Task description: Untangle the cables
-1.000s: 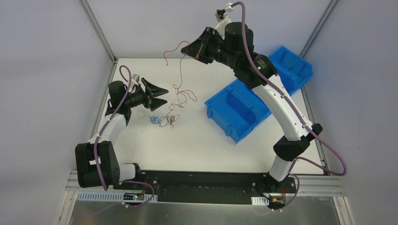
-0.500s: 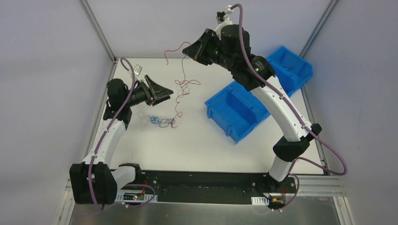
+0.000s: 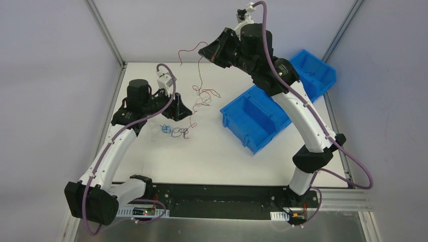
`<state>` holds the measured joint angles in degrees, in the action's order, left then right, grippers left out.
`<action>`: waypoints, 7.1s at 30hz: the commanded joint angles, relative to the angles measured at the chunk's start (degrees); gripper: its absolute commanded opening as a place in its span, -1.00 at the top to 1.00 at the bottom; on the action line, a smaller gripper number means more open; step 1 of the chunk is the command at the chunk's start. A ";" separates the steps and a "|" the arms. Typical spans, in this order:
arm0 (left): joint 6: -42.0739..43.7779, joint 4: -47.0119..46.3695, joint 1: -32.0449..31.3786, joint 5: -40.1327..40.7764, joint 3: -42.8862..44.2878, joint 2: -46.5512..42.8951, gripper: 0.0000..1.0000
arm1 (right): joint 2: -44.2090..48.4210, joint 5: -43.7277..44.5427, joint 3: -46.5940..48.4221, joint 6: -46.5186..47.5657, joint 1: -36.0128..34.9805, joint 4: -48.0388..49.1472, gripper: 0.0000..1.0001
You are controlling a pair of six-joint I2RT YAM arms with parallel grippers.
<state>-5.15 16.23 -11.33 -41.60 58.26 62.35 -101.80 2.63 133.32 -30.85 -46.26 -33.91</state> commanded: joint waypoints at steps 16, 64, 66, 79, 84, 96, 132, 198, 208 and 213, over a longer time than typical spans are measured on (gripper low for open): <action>-1.01 -25.18 -3.87 12.61 -8.67 -2.56 -0.23 | 0.97 -1.29 3.46 -4.71 -0.12 2.26 1.00; -24.51 -4.46 10.97 35.61 -18.86 11.53 1.00 | 13.12 9.34 6.43 1.91 21.51 4.82 1.00; -25.00 -2.97 13.00 35.51 -18.26 13.93 1.00 | 13.78 9.62 7.06 2.53 23.44 4.81 1.00; -25.43 2.41 16.67 29.43 -15.19 26.24 0.72 | 14.96 7.68 10.23 1.50 31.98 7.00 1.00; -25.09 5.19 18.06 29.90 -13.84 29.66 0.67 | 13.95 7.25 13.45 0.51 34.85 8.51 1.00; -24.92 8.73 20.81 30.84 -11.22 33.53 0.49 | 15.68 8.35 12.84 1.04 39.87 12.46 1.00; -19.74 8.91 20.23 17.63 -9.43 30.40 1.00 | -17.00 -0.37 -10.82 12.75 -0.62 -29.52 0.04; -15.86 8.62 19.06 8.52 -5.75 39.09 1.00 | -47.45 -9.47 3.31 44.83 -3.89 22.03 1.00; -17.71 12.65 22.26 17.68 -6.77 39.72 1.00 | -26.63 5.21 -3.53 40.47 -1.39 21.70 1.00; -18.58 13.40 23.48 19.63 -6.87 40.60 1.00 | -14.92 5.51 -4.11 34.94 1.99 19.73 1.00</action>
<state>-23.88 26.50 11.03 -31.97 52.97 100.29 -132.79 3.92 128.20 8.73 -47.37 -17.02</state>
